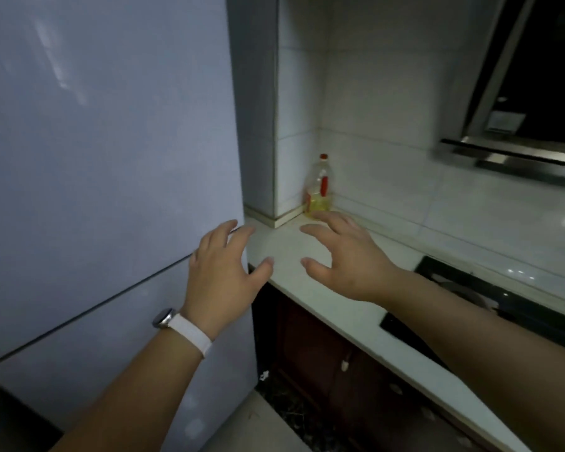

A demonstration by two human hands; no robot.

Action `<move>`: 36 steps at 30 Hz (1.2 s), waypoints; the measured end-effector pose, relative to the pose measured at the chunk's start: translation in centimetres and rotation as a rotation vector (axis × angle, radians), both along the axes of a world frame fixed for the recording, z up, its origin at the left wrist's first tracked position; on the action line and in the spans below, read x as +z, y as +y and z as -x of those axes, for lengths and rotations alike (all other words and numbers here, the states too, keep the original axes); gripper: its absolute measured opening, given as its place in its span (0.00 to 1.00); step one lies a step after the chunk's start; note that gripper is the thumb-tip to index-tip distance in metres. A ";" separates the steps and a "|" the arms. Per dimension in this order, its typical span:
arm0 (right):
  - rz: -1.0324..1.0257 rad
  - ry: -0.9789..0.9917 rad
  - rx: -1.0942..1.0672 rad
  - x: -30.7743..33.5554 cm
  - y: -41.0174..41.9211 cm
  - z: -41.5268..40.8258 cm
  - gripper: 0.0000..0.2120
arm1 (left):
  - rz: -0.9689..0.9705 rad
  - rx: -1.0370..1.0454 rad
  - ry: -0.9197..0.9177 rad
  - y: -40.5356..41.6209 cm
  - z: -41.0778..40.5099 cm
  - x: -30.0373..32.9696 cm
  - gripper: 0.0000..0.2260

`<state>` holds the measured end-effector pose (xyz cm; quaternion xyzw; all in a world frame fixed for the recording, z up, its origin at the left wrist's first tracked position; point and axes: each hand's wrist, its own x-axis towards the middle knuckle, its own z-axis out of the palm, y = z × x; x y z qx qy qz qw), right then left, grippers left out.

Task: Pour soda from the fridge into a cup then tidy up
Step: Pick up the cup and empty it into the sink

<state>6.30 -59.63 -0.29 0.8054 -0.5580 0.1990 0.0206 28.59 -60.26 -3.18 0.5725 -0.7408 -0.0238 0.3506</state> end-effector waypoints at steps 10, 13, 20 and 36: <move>0.018 -0.035 -0.319 -0.1 10.2 9.8 0.28 | 0.030 -0.333 -0.062 2.8 11.8 1.4 0.27; 0.009 -0.024 -0.397 0.1 13.9 13.2 0.29 | 0.064 -0.438 -0.074 5.2 16.1 2.0 0.26; 0.031 0.009 -0.543 0.9 23.1 21.2 0.30 | 0.082 -0.583 -0.102 11.8 25.7 2.6 0.25; -0.041 -0.060 -0.951 0.1 49.3 41.2 0.30 | 0.065 -0.961 -0.157 32.2 51.1 1.8 0.26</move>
